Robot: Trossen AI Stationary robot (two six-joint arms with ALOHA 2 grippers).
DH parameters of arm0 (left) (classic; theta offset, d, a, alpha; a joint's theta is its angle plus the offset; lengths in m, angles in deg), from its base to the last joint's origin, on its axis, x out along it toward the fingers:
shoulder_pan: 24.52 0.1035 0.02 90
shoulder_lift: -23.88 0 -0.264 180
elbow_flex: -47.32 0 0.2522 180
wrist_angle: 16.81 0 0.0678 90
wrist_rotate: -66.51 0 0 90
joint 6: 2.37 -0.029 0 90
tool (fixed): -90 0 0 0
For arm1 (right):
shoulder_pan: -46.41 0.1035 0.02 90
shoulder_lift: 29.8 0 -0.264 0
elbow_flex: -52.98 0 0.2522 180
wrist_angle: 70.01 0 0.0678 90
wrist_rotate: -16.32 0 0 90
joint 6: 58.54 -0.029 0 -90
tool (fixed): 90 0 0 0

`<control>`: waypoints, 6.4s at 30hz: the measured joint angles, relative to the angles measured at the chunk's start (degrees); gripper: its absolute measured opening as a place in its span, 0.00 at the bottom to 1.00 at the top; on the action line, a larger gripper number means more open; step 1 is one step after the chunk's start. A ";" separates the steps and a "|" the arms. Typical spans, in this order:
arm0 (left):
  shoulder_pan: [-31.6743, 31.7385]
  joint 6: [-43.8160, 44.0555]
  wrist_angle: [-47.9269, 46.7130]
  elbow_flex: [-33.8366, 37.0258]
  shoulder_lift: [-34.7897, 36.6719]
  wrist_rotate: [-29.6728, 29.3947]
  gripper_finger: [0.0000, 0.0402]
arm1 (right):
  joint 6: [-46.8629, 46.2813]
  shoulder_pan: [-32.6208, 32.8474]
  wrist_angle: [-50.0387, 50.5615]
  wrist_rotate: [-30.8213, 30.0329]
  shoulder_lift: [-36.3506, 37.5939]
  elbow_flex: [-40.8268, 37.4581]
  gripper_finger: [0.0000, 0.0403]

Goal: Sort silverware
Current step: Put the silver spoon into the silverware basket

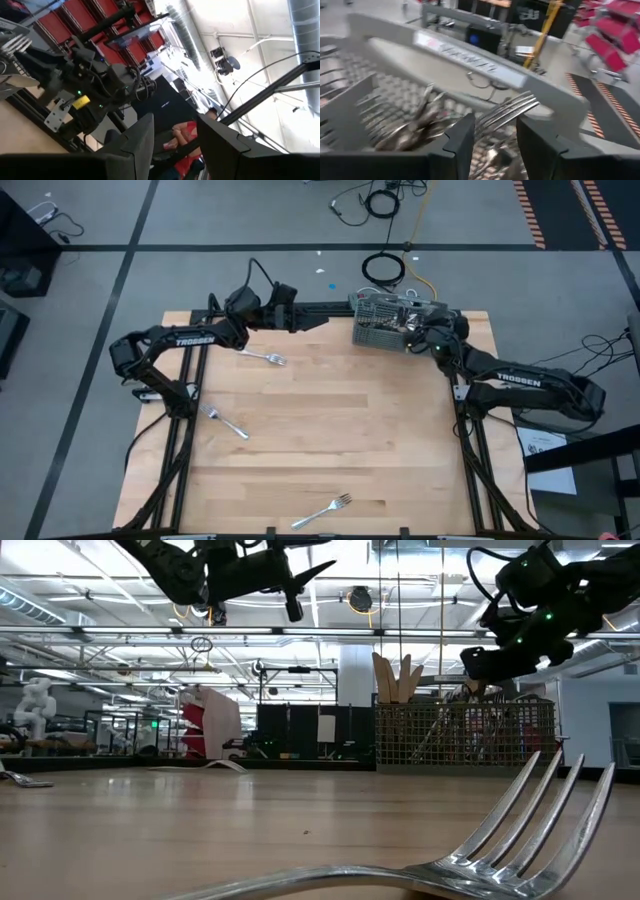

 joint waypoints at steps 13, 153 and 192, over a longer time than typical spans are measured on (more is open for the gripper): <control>4.06 -6.52 1.84 0.00 3.09 7.46 0.39 | 0.55 4.54 7.56 3.48 4.84 0.02 0.37; -5.82 -62.50 -14.59 -23.57 -15.79 -14.36 0.03 | 5.50 27.39 -7.87 28.59 11.39 21.90 0.37; -9.35 -70.88 -16.83 -78.79 -62.42 -31.42 0.03 | 10.26 27.38 -0.49 21.49 15.91 21.90 0.37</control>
